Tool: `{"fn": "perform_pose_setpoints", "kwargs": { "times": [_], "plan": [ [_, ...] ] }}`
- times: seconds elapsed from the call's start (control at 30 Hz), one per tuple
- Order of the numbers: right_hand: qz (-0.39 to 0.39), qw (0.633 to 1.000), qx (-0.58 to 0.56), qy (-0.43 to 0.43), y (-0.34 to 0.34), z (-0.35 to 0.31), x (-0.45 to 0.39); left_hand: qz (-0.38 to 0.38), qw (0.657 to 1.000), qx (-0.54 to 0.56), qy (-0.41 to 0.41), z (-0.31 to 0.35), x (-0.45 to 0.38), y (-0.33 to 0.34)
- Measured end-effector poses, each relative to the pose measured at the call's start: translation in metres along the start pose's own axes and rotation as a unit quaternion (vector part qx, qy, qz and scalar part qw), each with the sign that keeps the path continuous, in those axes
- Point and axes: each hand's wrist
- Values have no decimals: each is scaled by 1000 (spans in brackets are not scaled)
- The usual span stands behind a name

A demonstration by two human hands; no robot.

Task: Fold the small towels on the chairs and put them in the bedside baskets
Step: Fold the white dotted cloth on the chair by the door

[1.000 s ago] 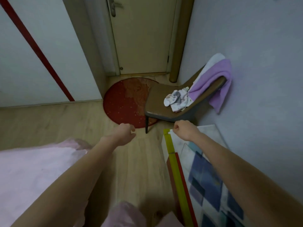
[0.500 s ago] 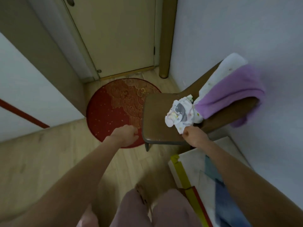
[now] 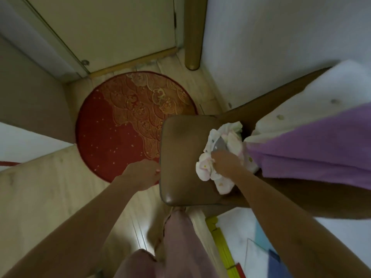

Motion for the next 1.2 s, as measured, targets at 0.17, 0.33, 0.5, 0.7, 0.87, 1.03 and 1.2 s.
{"fn": "perform_pose_setpoints", "kwargs": {
  "times": [0.17, 0.33, 0.5, 0.7, 0.87, 1.03, 1.2],
  "plan": [
    [-12, 991, 104, -87, 8, 5, -80, -62, 996, 57, 7, -3, -70, 12],
    [-47, 967, 216, -124, 39, 25, -119, -124, 991, 35, 17, -10, -106, 13],
    [-24, 996, -57, -69, 21, 33, -124, -126, 991, 38, 24, -21, -122, -9],
    [20, 959, -282, -8, -53, 9, -77, -73, 976, 182, 95, -9, -119, -62],
    [72, 924, -373, 44, -105, -11, -13, -1, 939, 259, 226, 12, -99, -117],
    [169, 887, -423, 74, -159, -47, 72, 35, 901, 208, 379, 21, -69, -176],
    [264, 801, -536, 49, -169, -90, 145, 24, 848, 186, 496, 23, -31, -212]
  ]
}}
Point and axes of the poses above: each hand's wrist, its own x-axis away from the middle knuckle, its own y-axis out of the palm, z = x × y, and after that the axes turned 4 degrees about -x, right-handed
